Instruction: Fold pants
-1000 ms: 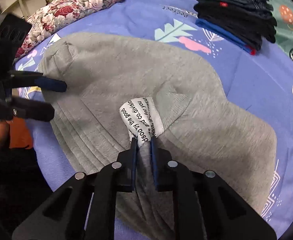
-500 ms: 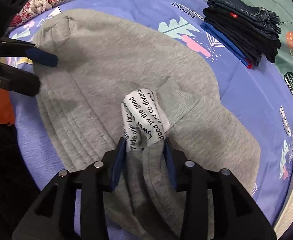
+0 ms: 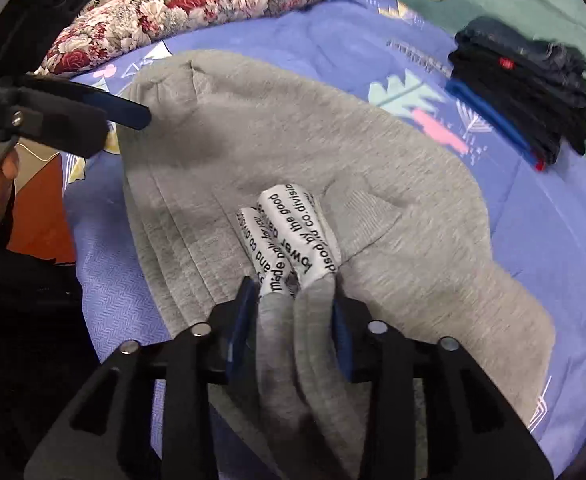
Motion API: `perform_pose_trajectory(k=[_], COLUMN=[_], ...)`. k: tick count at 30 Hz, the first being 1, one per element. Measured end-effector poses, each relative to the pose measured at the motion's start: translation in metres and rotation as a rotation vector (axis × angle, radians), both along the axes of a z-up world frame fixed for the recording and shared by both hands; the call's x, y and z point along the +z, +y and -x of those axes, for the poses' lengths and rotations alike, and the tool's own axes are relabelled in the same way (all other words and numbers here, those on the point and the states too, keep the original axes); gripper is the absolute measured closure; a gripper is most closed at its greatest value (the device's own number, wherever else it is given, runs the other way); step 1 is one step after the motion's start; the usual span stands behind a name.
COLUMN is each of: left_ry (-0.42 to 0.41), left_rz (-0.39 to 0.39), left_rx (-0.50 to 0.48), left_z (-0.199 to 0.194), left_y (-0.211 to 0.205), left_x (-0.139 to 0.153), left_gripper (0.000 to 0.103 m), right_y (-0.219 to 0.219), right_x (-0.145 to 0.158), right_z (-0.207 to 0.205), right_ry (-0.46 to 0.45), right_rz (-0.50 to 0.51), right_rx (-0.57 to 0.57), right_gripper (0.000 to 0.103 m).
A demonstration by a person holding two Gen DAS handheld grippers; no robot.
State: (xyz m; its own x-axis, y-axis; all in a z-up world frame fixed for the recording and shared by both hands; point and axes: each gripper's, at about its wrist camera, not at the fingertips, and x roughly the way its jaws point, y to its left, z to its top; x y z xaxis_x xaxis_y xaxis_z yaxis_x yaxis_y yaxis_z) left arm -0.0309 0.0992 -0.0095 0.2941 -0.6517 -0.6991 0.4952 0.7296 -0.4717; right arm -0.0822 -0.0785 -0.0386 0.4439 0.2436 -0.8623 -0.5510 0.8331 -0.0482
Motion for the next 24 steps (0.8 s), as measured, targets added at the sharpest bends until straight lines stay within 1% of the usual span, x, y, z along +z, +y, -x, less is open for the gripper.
perform_pose_trajectory(k=[1, 4, 5, 7, 9, 10, 11, 12, 13, 14, 15, 16, 17, 18, 19, 21, 22, 23, 24], left_ry=[-0.005, -0.035, -0.053, -0.078, -0.087, -0.070, -0.044, -0.010, 0.024, 0.053, 0.055, 0.050, 0.040, 0.038, 0.039, 0.041, 0.042, 0.044, 0.044], left_rz=[-0.010, -0.077, -0.118, -0.175, -0.233, -0.252, -0.258, -0.259, -0.248, -0.232, -0.229, -0.230, -0.242, -0.248, -0.250, -0.250, -0.247, -0.242, -0.237], left_rx=[-0.004, -0.008, -0.011, -0.032, -0.048, -0.055, -0.055, -0.044, -0.035, -0.034, -0.030, -0.028, -0.025, -0.023, -0.021, -0.018, -0.016, -0.012, -0.011], left_z=[-0.004, -0.014, -0.017, -0.019, -0.021, -0.024, -0.028, -0.033, -0.038, -0.041, -0.041, -0.039, -0.037, -0.036, -0.035, -0.034, -0.034, -0.034, -0.033], left_y=[-0.008, -0.038, -0.052, -0.073, -0.090, -0.095, -0.097, -0.096, -0.093, -0.090, -0.089, -0.088, -0.088, -0.087, -0.088, -0.087, -0.087, -0.086, -0.087], left_x=[0.001, 0.003, 0.003, 0.000, -0.009, -0.018, -0.026, -0.033, -0.040, -0.044, -0.045, -0.044, -0.042, -0.042, -0.042, -0.042, -0.042, -0.042, -0.042], left_gripper=[0.007, 0.007, 0.007, 0.007, 0.007, 0.004, 0.003, 0.002, 0.002, 0.002, 0.002, 0.002, 0.002, 0.002, 0.002, 0.002, 0.002, 0.002, 0.002], right_y=[-0.001, -0.018, -0.029, -0.053, -0.080, -0.096, -0.113, -0.125, -0.135, -0.137, -0.135, -0.132, -0.132, -0.133, -0.134, -0.138, -0.143, -0.148, -0.152], right_x=[0.005, 0.029, 0.041, 0.058, 0.075, 0.078, 0.076, 0.070, 0.054, 0.038, 0.010, -0.001, 0.001, 0.007, 0.015, 0.037, 0.047, 0.054, 0.055], right_z=[0.003, 0.018, 0.026, 0.042, 0.048, 0.050, 0.047, 0.044, 0.039, 0.035, 0.032, 0.033, 0.034, 0.032, 0.030, 0.024, 0.018, 0.011, 0.003], right_ry=[-0.001, -0.016, -0.016, -0.031, -0.060, -0.065, -0.050, -0.016, 0.048, 0.104, 0.176, 0.185, 0.166, 0.170, 0.153, 0.075, 0.040, 0.006, -0.010], right_rz=[-0.014, -0.086, -0.114, -0.135, -0.116, -0.109, -0.118, -0.135, -0.143, -0.128, -0.090, -0.078, -0.085, -0.086, -0.088, -0.105, -0.129, -0.163, -0.185], right_rx=[-0.001, -0.022, -0.026, -0.050, -0.130, -0.185, -0.249, -0.290, -0.320, -0.324, -0.321, -0.318, -0.316, -0.317, -0.318, -0.328, -0.349, -0.379, -0.397], right_gripper=[0.050, 0.050, 0.050, 0.050, 0.050, 0.053, 0.064, 0.070, 0.075, 0.075, 0.075, 0.075, 0.075, 0.075, 0.075, 0.074, 0.071, 0.069, 0.068])
